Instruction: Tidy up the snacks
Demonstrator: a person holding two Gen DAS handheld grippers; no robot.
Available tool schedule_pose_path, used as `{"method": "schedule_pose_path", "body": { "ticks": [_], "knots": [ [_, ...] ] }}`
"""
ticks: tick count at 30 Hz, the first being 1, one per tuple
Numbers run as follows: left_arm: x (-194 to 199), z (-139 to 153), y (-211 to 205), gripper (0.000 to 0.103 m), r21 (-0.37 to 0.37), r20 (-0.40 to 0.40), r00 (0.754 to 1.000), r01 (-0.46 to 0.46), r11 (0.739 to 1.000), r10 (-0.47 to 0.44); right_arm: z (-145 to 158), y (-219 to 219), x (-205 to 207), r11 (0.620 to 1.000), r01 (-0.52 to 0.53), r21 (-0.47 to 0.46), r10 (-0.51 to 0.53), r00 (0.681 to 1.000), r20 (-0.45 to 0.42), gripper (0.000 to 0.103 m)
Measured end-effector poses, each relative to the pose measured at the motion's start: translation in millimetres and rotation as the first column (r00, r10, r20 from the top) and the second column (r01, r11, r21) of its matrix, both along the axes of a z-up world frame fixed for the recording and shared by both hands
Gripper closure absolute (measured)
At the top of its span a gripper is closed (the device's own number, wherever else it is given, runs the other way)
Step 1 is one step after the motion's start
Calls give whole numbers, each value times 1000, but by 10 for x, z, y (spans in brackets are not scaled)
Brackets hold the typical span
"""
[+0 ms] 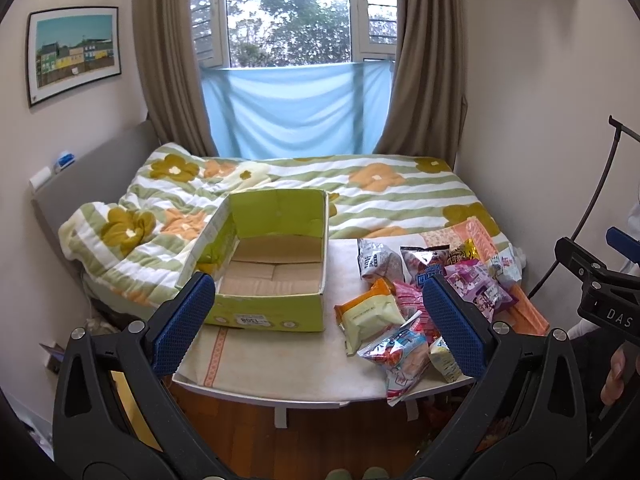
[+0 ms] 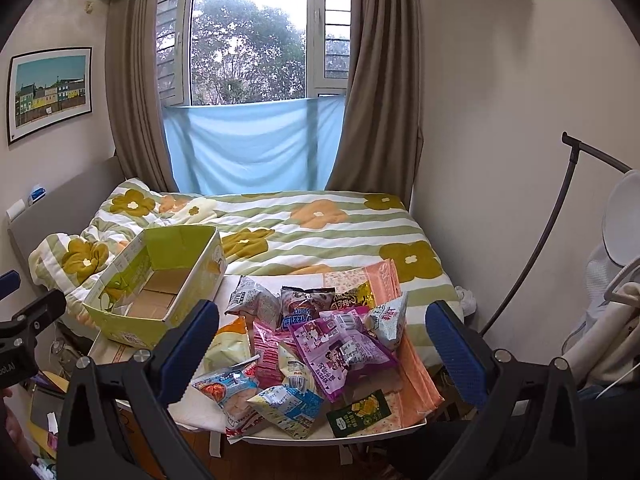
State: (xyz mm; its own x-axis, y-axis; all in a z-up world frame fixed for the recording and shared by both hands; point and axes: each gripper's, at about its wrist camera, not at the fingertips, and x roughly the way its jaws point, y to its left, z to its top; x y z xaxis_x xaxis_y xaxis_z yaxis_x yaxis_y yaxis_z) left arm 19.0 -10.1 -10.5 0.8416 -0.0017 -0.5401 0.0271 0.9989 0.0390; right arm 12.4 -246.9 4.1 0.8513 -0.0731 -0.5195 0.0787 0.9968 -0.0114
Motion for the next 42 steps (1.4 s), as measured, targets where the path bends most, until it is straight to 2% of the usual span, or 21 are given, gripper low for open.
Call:
{"method": "schedule_pose_path", "body": {
  "ticks": [42],
  "knots": [
    [26,-75,72,0,-7,-28,1000,13,1000,-13,-46,25,41,1000,6,4,-6,1000,-8,0]
  ]
}}
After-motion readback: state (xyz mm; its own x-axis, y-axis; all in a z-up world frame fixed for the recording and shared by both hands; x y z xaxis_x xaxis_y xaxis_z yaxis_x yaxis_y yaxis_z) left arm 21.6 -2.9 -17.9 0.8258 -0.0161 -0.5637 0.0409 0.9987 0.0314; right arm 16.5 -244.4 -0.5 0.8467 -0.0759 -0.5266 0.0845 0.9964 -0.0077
